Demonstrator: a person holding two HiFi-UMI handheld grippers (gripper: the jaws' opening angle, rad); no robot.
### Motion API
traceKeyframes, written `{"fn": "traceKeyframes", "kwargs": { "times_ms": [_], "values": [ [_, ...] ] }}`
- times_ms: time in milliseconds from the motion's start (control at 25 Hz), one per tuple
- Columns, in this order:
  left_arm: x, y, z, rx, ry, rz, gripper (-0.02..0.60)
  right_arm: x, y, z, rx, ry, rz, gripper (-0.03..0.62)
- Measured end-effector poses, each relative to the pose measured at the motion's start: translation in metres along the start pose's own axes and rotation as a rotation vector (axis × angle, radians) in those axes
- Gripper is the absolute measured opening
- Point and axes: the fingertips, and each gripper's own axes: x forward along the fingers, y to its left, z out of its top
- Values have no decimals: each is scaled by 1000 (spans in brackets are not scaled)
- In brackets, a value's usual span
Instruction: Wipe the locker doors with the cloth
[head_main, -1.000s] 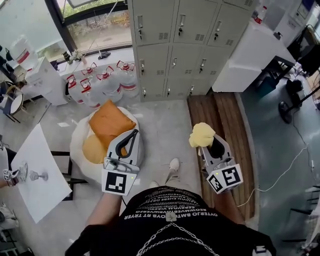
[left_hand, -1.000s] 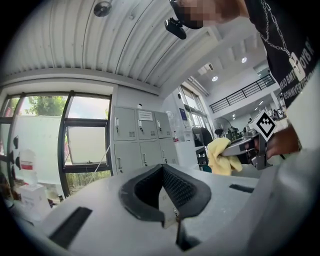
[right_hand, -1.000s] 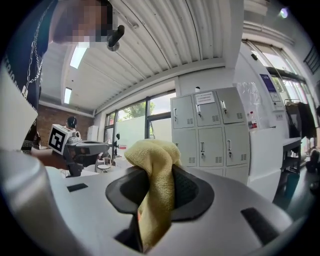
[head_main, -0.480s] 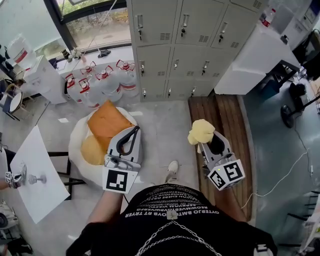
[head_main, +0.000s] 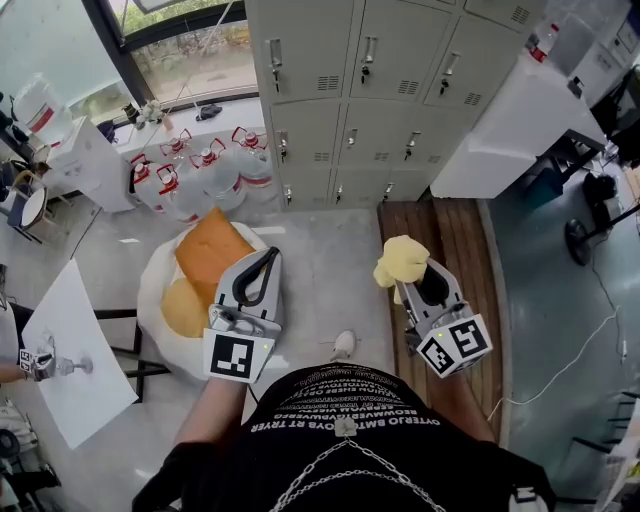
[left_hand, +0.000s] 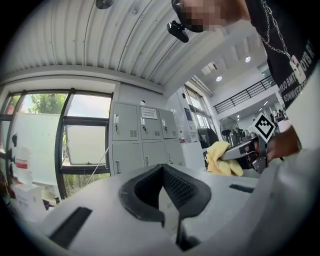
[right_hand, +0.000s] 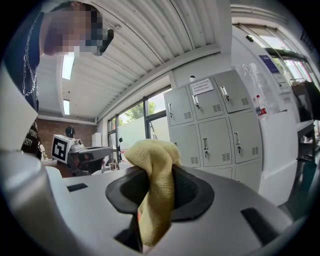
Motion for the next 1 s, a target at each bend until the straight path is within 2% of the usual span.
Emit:
{"fn": "traceKeyframes", "kwargs": {
  "times_ms": [320, 760, 1000],
  "values": [
    [48, -1, 4, 17, 14, 13, 5, 20, -44, 10, 3, -2, 25, 110],
    [119, -26, 17, 51, -32, 41, 5, 36, -118, 17, -19, -7, 74, 110],
    [143, -31, 13, 48, -13, 53, 6, 44, -149, 19, -19, 2, 78, 110]
  ]
}}
